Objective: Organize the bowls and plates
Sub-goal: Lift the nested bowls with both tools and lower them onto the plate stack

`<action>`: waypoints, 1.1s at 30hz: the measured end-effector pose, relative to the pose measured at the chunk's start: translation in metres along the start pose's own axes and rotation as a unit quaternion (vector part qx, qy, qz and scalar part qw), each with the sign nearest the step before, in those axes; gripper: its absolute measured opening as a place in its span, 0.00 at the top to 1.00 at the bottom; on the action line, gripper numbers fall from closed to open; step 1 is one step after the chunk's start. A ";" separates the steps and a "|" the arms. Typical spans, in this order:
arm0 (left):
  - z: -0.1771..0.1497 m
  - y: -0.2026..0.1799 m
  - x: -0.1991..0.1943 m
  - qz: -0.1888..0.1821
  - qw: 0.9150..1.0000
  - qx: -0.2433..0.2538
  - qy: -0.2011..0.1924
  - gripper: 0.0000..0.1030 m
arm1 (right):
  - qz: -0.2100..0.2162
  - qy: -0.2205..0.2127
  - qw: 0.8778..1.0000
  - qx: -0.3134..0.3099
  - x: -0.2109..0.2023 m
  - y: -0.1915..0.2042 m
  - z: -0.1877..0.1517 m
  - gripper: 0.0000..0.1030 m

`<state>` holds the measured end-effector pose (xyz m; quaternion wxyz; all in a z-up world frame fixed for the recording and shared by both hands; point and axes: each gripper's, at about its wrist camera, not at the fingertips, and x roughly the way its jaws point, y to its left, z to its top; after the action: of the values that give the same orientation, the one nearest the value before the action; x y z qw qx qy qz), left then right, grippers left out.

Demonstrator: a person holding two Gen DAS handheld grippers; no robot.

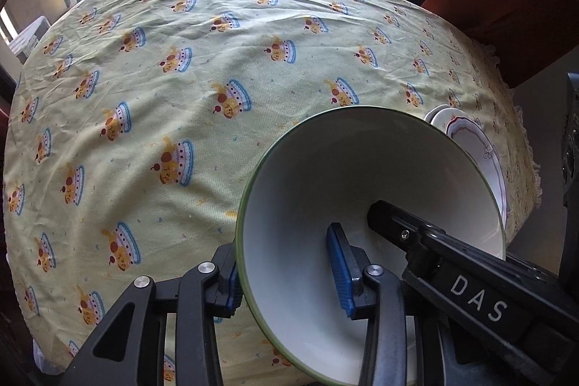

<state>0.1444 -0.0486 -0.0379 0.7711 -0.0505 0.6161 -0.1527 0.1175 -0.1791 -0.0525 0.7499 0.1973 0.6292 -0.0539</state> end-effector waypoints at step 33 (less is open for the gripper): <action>-0.011 -0.089 -0.048 0.061 0.991 -0.071 -0.094 0.63 | 0.068 -0.037 0.991 -0.110 -0.073 -0.047 0.024 0.60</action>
<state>0.1089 -0.1171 0.0284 0.8281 -0.0814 0.5518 -0.0563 0.1092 -0.2433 0.0108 0.7914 0.1544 0.5885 0.0596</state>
